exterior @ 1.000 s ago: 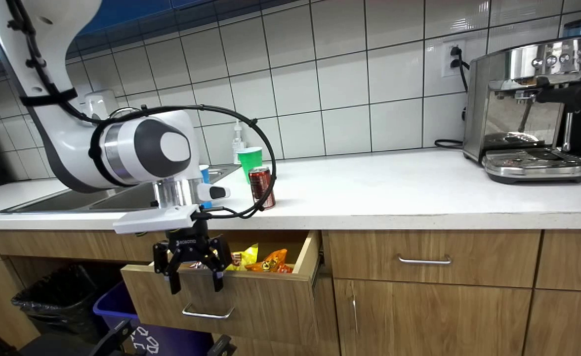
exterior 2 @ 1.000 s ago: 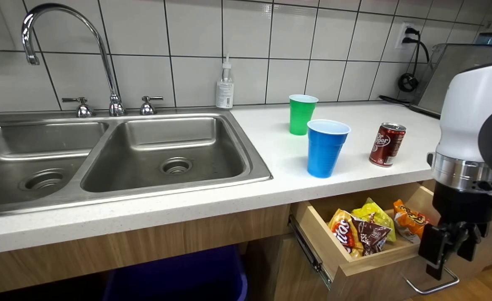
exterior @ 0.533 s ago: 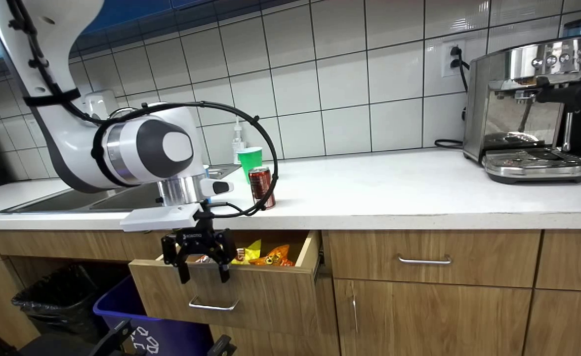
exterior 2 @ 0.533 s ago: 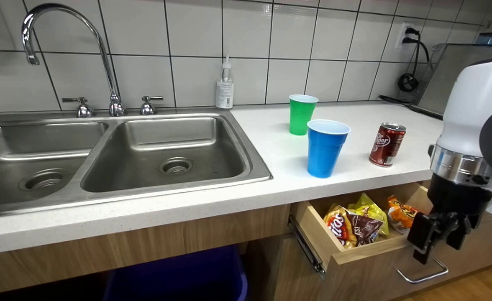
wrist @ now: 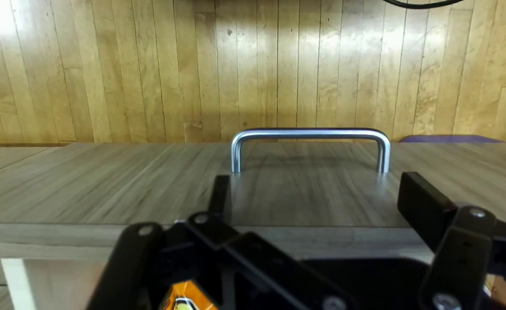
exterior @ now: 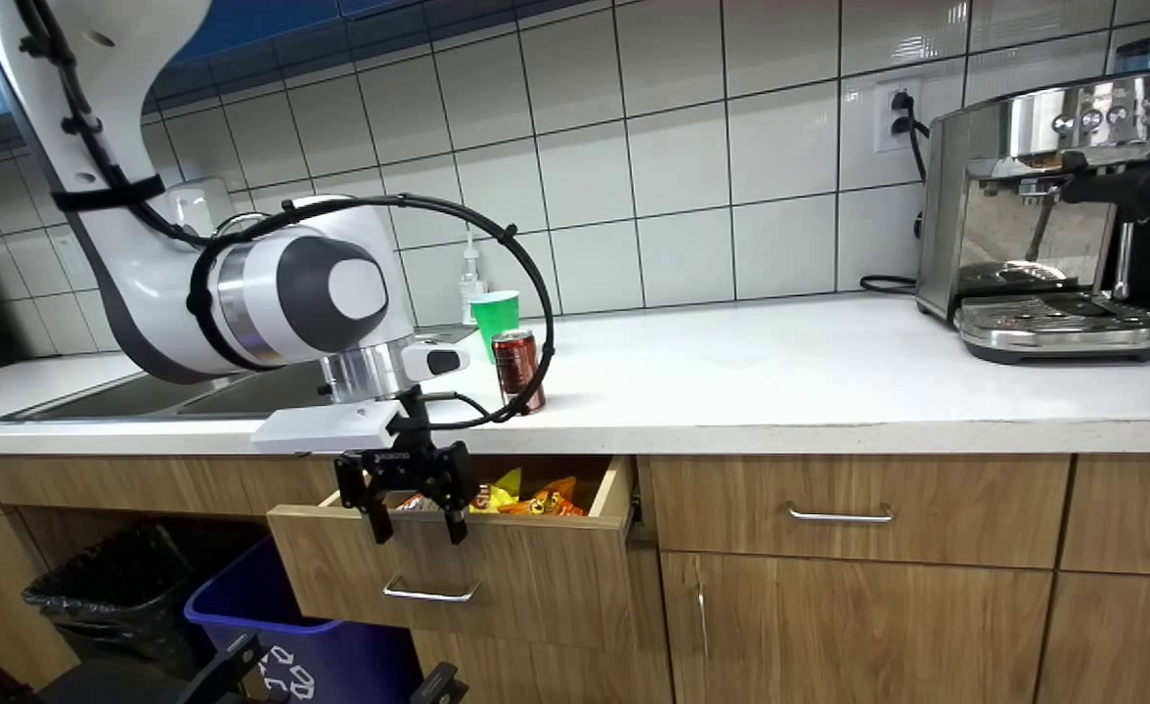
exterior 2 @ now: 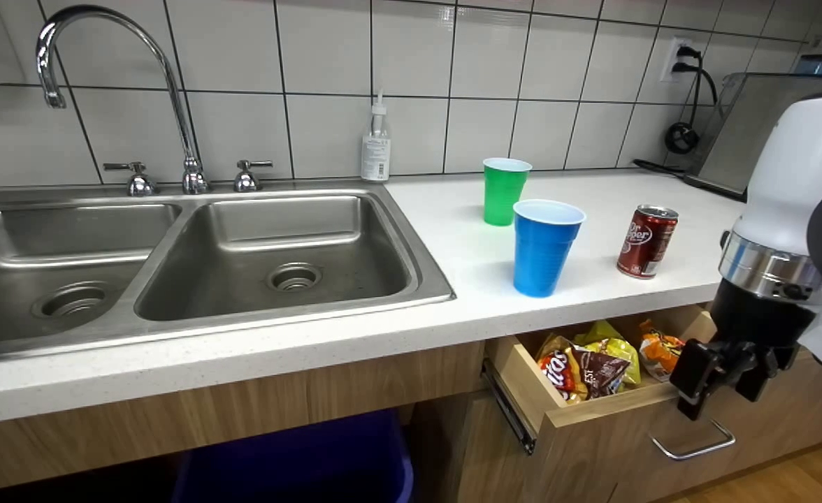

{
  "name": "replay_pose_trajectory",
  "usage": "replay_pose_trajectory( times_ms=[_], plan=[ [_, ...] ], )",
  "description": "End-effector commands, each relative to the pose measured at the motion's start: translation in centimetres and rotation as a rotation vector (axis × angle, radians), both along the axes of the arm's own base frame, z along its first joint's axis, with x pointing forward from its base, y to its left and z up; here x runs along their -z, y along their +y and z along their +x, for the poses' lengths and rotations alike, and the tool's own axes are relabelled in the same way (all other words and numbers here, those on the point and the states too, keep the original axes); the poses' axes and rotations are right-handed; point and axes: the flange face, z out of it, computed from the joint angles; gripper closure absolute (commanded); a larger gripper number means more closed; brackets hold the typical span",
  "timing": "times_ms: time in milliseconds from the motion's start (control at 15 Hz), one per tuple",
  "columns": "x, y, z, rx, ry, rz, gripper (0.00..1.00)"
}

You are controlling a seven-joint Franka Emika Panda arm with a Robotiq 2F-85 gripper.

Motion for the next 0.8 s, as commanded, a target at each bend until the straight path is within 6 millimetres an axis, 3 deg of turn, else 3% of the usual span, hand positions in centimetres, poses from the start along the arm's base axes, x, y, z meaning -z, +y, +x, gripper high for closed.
replay_pose_trajectory(
  times_ms=[0, 733],
  plan=[
    [-0.44, 0.02, 0.56, 0.025, -0.061, -0.003, 0.0],
    [-0.65, 0.1, 1.35, 0.03, -0.1, -0.022, 0.0]
  ],
)
